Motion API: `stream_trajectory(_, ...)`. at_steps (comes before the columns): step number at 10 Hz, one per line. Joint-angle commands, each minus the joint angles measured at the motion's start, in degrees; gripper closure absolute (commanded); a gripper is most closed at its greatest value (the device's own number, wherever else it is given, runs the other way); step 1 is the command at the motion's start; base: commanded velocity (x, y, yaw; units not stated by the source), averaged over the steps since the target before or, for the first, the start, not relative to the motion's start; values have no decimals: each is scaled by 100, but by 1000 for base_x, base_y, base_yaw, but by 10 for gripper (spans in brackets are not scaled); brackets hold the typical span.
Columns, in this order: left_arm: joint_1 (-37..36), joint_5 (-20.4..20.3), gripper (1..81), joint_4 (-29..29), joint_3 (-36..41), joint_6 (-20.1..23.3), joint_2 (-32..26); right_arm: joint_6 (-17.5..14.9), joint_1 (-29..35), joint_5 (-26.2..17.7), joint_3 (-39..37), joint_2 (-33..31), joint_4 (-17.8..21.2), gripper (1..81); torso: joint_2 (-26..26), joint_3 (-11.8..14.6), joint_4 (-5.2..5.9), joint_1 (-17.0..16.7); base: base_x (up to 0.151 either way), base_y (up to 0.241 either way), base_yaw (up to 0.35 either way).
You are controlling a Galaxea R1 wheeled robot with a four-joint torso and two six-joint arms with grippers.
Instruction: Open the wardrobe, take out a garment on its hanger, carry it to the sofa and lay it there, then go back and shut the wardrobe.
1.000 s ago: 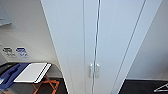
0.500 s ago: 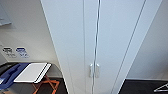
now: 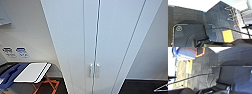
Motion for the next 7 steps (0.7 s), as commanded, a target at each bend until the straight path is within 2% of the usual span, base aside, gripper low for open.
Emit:
stream_trajectory(1, -568, 468, 10, 87, 665, 18, -564, 19, 752, -316, 1046, -706, 28, 10, 0, 0, 0, 0, 0, 0, 0)
stream_trajectory(4, -1034, 733, 10, 104, 1000, 88, -767, 19, 1236, -413, 1608, -1015, -25, 10, 0, -2, 0, 0, 0, 0, 0)
stream_trajectory(7, -1350, 637, 10, 877, 1641, 89, -1197, 19, 1711, -571, 1925, -1182, 2, 10, 4, -6, 0, 2, 0, 0, 0)
